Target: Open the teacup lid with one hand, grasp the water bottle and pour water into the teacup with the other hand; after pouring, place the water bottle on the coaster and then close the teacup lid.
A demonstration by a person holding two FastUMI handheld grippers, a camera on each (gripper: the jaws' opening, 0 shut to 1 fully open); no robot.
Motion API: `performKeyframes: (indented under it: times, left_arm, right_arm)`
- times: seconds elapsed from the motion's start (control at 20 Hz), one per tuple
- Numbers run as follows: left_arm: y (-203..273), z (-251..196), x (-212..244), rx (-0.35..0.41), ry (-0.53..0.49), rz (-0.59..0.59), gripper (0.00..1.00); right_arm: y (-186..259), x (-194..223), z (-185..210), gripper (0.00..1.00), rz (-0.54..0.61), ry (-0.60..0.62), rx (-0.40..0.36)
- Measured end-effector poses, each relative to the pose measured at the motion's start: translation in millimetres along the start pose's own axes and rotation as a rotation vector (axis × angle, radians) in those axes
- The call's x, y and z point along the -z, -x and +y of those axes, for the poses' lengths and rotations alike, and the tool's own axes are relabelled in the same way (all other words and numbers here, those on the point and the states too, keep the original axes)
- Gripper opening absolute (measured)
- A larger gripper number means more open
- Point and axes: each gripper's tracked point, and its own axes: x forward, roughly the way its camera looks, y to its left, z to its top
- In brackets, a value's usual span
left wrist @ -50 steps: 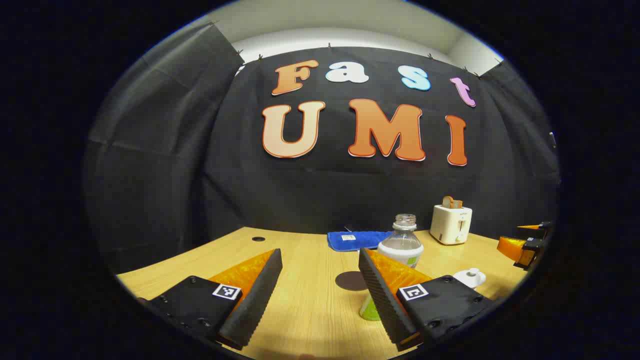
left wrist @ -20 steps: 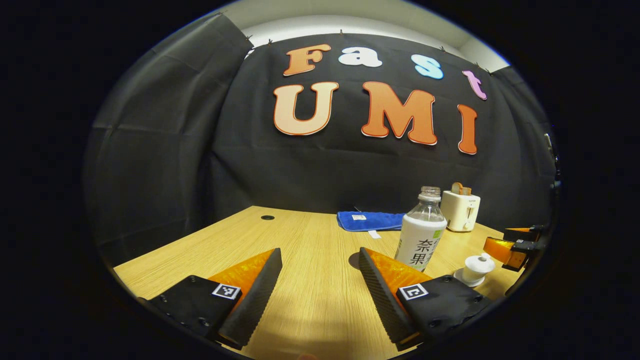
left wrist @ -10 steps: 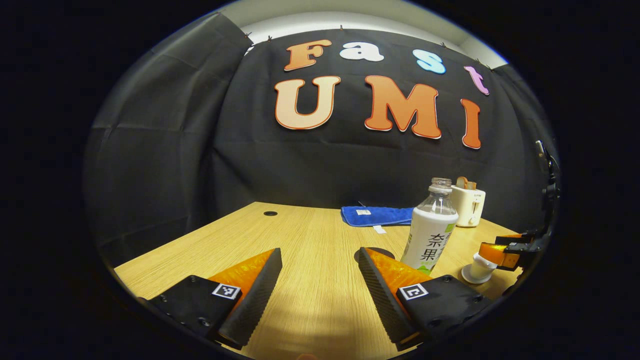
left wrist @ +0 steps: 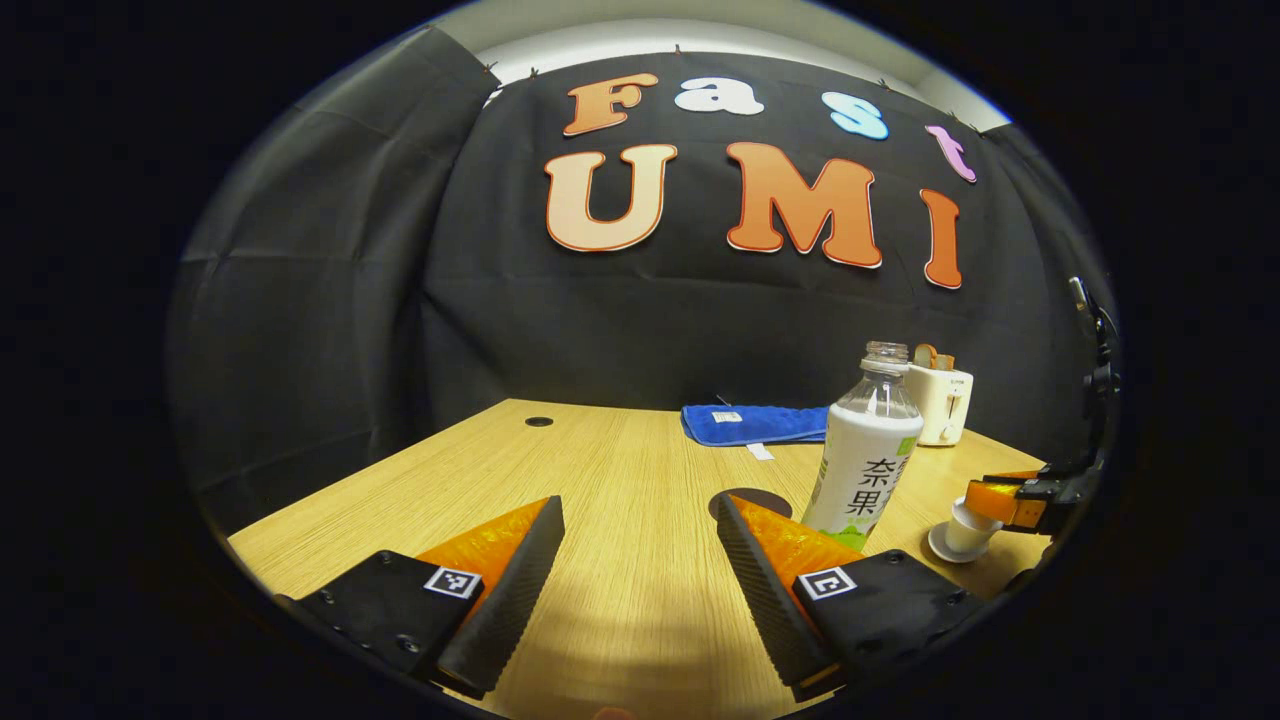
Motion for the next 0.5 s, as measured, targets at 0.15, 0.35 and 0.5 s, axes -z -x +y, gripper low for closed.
performKeyframes:
  times: [0.15,0.35,0.5]
  left_arm:
    - [2,-2,0,0.0,-0.001,-0.002,0.99]
    - [8,-5,-8,0.004,-0.023,-0.022,0.99]
    - [13,-18,-11,0.036,-0.021,-0.028,0.99]
  right_arm:
    - [-1,-2,0,0.2,0.001,-0.012,-0.008]
    - [8,-20,-9,0.19,-0.03,-0.045,-0.018]
    - [19,-33,-30,0.19,-0.069,-0.034,0.018]
